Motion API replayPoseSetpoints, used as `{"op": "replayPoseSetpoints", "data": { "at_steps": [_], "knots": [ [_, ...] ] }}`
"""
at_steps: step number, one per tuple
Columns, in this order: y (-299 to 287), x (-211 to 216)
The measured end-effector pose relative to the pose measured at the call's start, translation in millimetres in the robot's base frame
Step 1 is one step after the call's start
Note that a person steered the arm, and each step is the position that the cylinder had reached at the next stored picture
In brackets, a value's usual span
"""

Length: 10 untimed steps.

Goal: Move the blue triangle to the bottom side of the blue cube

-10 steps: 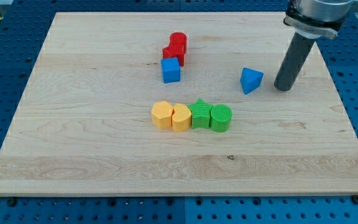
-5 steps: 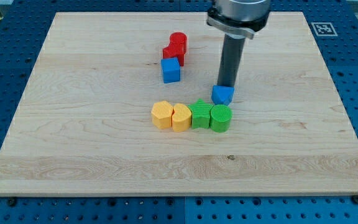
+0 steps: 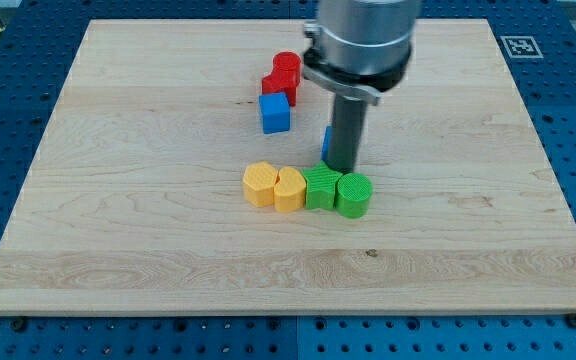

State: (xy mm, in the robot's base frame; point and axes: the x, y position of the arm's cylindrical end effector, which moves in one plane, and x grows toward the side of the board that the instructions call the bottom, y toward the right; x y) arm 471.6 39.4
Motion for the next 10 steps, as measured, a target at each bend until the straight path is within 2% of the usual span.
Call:
{"op": "replayPoseSetpoints", "data": {
  "at_steps": [1,2,5,6,7,9,10],
  "knots": [
    [-17,-15],
    [-10,-15],
    [64,-15],
    [70,-27],
    [56,-35],
    [-19,-36],
    [-27,-36]
  ]
}}
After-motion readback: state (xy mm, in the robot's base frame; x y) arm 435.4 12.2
